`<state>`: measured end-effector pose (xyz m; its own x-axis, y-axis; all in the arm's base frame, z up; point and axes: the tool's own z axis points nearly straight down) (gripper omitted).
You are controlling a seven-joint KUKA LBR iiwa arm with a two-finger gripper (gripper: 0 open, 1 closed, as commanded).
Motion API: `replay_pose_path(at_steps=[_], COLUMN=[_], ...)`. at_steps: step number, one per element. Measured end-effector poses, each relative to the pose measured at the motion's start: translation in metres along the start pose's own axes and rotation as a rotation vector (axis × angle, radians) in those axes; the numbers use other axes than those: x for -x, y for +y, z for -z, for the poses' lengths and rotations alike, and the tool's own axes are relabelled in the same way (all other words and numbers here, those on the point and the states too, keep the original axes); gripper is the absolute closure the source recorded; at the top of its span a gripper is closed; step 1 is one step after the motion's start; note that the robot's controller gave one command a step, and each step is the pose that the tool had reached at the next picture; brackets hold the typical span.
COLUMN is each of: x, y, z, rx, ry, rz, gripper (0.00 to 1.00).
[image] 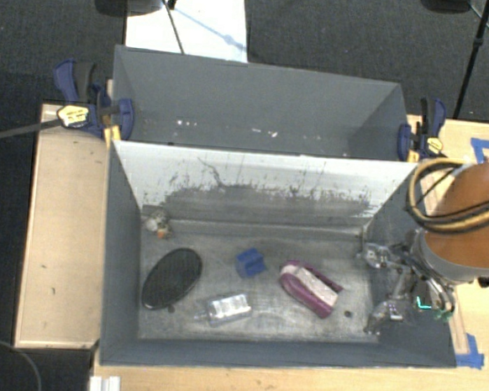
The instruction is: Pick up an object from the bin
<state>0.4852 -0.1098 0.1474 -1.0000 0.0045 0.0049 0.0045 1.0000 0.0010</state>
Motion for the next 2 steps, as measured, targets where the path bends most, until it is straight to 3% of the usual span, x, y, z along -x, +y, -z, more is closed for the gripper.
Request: replay_pose_path(at_steps=[1, 2], x=[0.016, 0.007], y=[0.032, 0.058], z=[-0.077, -0.077], rx=[0.000, 0.000], ry=[-0.005, -0.004], rz=[-0.227, -0.190], gripper=[0.00, 0.00])
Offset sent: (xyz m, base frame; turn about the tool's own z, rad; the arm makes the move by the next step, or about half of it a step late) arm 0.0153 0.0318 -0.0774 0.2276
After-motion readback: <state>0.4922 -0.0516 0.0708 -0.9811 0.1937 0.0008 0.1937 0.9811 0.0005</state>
